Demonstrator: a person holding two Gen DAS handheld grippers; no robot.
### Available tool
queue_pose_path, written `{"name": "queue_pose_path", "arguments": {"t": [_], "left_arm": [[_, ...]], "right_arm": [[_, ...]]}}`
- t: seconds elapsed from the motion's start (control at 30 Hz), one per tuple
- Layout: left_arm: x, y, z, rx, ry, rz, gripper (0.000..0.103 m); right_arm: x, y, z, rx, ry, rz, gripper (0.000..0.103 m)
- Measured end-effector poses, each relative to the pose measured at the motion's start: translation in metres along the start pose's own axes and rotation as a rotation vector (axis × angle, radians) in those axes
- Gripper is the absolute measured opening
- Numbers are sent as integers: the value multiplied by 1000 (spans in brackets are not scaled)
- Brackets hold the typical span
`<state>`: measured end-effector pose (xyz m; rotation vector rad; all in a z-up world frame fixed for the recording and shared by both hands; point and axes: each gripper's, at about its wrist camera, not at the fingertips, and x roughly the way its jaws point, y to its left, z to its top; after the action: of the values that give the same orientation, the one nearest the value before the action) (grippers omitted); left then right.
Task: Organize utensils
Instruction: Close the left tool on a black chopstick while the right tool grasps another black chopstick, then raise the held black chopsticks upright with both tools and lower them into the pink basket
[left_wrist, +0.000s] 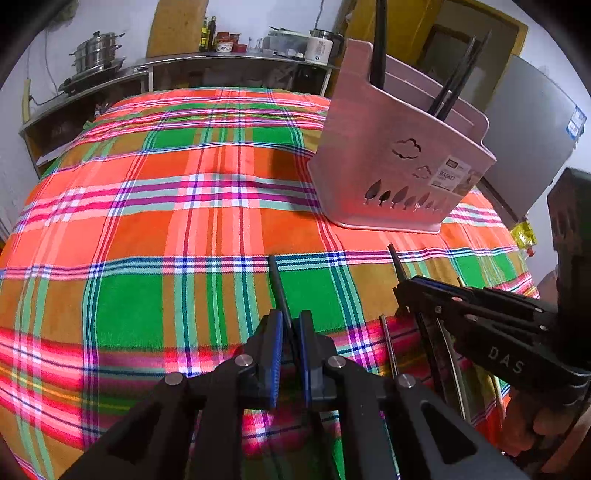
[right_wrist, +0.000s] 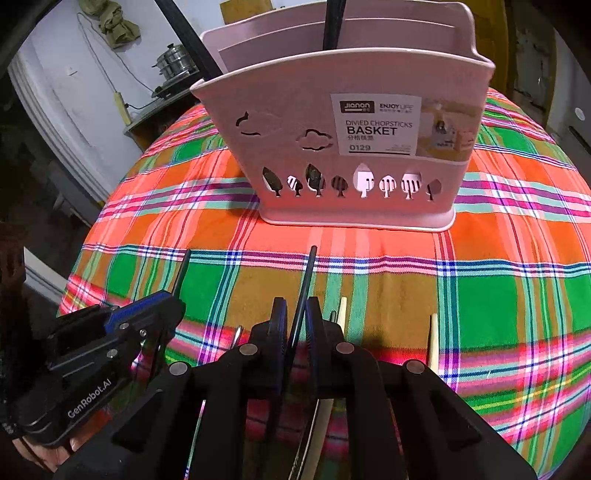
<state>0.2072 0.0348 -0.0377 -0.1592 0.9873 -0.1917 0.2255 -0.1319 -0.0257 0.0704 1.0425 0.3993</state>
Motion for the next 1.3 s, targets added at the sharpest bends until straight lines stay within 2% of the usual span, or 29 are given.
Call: {"name": "queue_pose_path", "arguments": {"t": [0.2, 0.33, 0.9, 1.17, 1.3], "left_arm": [[1, -1, 4, -7, 16, 8, 8], [-5, 0, 5, -31, 9, -4, 6], [-119, -33, 50, 56, -214, -25, 4], [-152, -43, 64, 91, -290, -27, 4], [-157, -46, 58, 95, -296, -28, 4]], "right_arm": [[1, -1, 3, -3, 10, 10, 7], [-12, -2, 2, -1, -21, 33, 6], [-115, 13, 31, -35, -250, 90, 5], [-153, 14, 36, -43, -357, 91, 5], [-156, 12, 32, -43, -363, 94, 5]]}}
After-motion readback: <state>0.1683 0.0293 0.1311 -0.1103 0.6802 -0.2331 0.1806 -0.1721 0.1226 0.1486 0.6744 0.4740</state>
